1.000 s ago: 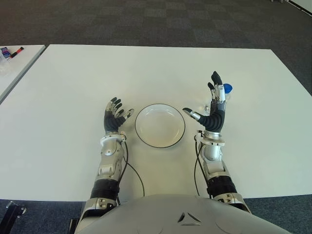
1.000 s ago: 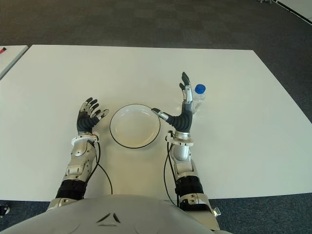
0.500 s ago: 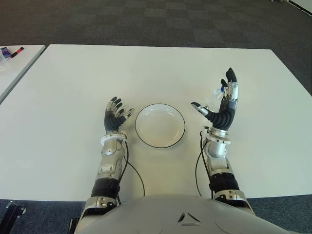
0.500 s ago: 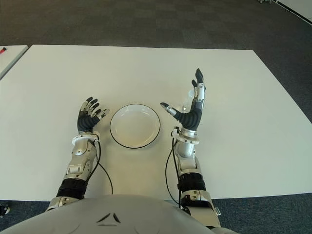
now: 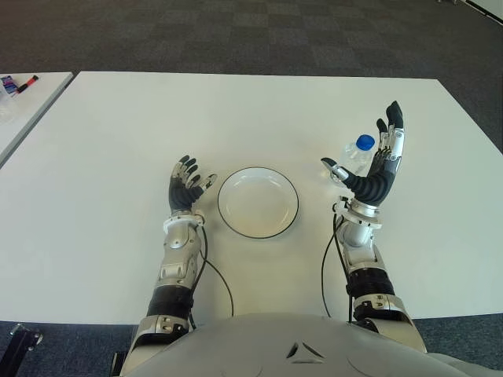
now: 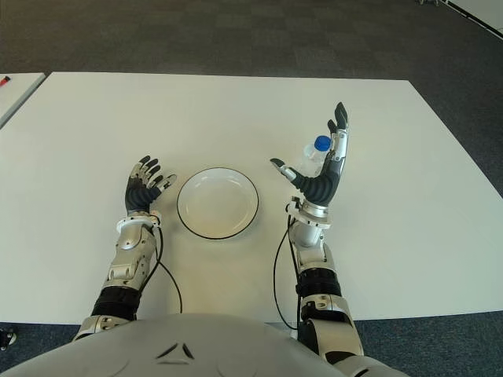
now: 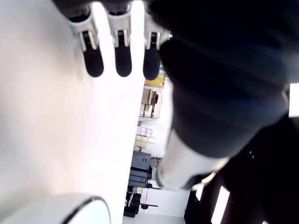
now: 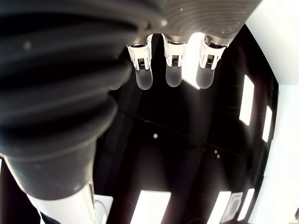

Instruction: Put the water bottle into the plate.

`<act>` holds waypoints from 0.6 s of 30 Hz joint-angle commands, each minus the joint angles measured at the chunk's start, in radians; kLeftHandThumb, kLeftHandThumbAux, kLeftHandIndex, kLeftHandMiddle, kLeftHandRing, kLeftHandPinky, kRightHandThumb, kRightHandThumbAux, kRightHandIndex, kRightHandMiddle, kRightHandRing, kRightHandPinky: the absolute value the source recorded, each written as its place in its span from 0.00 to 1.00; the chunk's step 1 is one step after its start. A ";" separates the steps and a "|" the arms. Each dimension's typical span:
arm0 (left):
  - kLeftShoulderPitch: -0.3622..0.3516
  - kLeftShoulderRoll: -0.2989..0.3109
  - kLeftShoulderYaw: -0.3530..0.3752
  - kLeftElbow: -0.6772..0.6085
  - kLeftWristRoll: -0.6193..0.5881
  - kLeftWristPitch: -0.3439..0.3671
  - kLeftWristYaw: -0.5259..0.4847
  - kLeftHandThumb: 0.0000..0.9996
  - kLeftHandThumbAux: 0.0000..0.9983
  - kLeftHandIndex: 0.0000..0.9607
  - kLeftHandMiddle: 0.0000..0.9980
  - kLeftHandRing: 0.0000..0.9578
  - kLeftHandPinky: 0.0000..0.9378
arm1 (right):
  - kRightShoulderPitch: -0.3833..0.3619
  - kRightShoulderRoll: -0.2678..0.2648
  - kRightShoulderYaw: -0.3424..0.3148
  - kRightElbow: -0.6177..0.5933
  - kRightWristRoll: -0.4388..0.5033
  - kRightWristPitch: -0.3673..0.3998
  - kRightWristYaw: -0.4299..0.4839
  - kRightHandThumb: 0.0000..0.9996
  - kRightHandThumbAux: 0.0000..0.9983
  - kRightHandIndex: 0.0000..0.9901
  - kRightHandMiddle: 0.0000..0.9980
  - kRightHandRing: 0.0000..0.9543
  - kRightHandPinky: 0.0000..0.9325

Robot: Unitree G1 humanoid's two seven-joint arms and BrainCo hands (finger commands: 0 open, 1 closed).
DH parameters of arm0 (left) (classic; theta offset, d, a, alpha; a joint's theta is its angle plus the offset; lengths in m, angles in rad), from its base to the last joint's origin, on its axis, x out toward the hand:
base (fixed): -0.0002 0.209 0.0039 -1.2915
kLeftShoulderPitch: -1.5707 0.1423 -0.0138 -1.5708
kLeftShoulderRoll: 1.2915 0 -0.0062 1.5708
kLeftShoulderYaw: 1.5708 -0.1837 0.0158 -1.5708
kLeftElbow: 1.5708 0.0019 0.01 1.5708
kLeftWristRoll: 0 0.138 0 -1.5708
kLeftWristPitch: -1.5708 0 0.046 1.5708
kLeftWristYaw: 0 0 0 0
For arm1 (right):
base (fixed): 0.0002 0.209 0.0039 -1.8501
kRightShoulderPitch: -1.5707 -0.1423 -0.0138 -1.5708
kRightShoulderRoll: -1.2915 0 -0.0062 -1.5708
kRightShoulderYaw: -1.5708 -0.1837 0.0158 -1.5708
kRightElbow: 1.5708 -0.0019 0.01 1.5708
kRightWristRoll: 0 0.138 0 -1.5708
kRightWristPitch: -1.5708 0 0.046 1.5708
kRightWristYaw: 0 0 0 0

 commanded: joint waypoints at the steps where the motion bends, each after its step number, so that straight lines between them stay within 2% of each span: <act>1: 0.001 -0.060 -0.008 0.021 0.009 0.001 0.016 0.07 1.00 0.18 0.19 0.17 0.20 | -0.023 -0.016 -0.005 0.023 -0.023 -0.022 -0.014 0.00 0.89 0.02 0.02 0.02 0.09; 18: -0.003 -0.057 -0.007 0.029 0.007 0.007 0.018 0.07 1.00 0.16 0.18 0.17 0.21 | -0.028 -0.077 -0.009 0.038 -0.118 -0.005 -0.068 0.00 0.87 0.00 0.00 0.00 0.05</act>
